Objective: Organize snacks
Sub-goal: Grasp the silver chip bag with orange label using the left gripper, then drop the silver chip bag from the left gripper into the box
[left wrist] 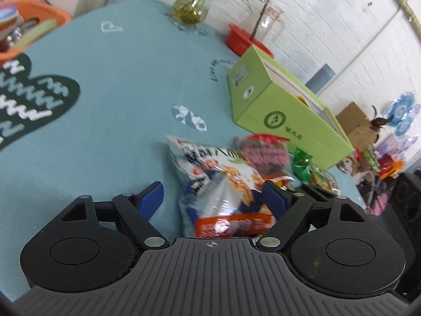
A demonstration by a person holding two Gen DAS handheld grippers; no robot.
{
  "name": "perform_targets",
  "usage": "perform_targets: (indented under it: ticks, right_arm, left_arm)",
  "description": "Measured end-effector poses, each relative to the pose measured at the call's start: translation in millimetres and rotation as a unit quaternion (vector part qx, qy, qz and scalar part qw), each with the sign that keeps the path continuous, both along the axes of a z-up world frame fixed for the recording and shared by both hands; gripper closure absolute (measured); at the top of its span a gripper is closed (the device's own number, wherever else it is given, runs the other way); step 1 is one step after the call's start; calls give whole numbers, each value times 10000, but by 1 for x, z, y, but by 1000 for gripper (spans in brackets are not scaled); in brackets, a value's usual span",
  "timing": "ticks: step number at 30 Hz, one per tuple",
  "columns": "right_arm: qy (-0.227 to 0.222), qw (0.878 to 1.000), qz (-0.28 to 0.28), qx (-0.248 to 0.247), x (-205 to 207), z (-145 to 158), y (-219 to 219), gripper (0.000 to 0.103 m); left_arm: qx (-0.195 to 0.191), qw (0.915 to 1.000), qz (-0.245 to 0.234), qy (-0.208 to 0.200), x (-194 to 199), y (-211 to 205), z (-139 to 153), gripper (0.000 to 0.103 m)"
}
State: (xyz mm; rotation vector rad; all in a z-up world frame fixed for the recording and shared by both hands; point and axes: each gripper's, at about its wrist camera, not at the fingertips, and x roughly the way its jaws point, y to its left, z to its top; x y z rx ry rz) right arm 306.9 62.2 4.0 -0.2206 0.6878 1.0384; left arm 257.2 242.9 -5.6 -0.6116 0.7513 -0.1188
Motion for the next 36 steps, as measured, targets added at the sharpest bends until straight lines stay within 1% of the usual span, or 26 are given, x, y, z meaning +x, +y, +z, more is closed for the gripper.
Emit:
perform_targets:
  ticks: [1, 2, 3, 4, 7, 10, 12, 15, 17, 19, 22, 24, 26, 27, 29, 30, 31, 32, 33, 34, 35, 36]
  right_arm:
    - [-28, 10000, 76, -8, 0, 0, 2, 18]
    - [-28, 9999, 111, 11, 0, 2, 2, 20]
    - [-84, 9999, 123, 31, -1, 4, 0, 24]
    - [-176, 9998, 125, 30, -3, 6, -1, 27]
    - [-491, 9988, 30, 75, -10, 15, -9, 27]
    - [-734, 9968, -193, 265, -8, 30, -25, 27]
    - [-892, 9946, -360, 399, 0, 44, -38, 25]
    - [-1149, 9905, -581, 478, 26, 66, -55, 21]
    - [-1315, 9875, -770, 410, 50, 79, -63, 21]
    - [-1360, 9851, -992, 340, 78, 88, -72, 21]
    - [-1242, 9843, -1229, 255, 121, 93, -82, 21]
    - [-1049, 9851, -1350, 204, 148, 90, -86, 22]
    - [-847, 9859, -1432, 174, 169, 81, -87, 22]
    - [-743, 9864, -1456, 162, 178, 74, -88, 22]
    - [-630, 9864, -1517, 107, 189, 64, -86, 20]
    - [-629, 9857, -1557, 100, 191, 62, -87, 19]
    - [-649, 9848, -1607, 136, 190, 62, -91, 17]
    - [-688, 9834, -1665, 232, 184, 64, -97, 15]
    - [-732, 9819, -1708, 368, 177, 67, -105, 9]
    - [-776, 9807, -1722, 497, 167, 69, -112, 9]
    - [-802, 9804, -1703, 577, 156, 71, -120, 9]
    - [-825, 9803, -1687, 617, 142, 73, -127, 9]
  left_arm:
    - [-163, 9999, -56, -11, 0, 3, -2, 52]
    - [-257, 9997, -39, -22, -1, 5, -3, 54]
    - [-378, 9993, -47, -42, -2, 7, -3, 61]
    - [-427, 9991, -8, -48, -2, 7, -1, 64]
    - [-268, 9996, 31, -122, 0, -3, 13, 65]
    - [-11, 9993, -57, -374, 6, -19, 36, 64]
    - [30, 9983, -197, -552, 18, -30, 52, 64]
    - [77, 9960, -454, -762, 51, -48, 79, 64]
    - [240, 9933, -651, -920, 84, -64, 97, 64]
    - [312, 9916, -800, -968, 121, -76, 109, 64]
    - [405, 9900, -954, -953, 169, -90, 114, 64]
    - [482, 9902, -1006, -843, 200, -98, 110, 64]
    - [664, 9902, -982, -737, 223, -103, 102, 64]
    - [774, 9903, -924, -693, 231, -104, 97, 64]
    - [912, 9909, -798, -578, 241, -101, 85, 53]
    - [915, 9917, -742, -516, 241, -97, 81, 52]
    - [880, 9923, -713, -494, 236, -93, 79, 52]
    - [838, 9927, -698, -523, 230, -90, 80, 49]
    - [785, 9927, -679, -617, 219, -86, 83, 47]
    - [766, 9923, -655, -714, 208, -83, 87, 41]
    - [778, 9919, -623, -787, 198, -81, 90, 38]
    - [807, 9914, -578, -848, 186, -80, 94, 37]
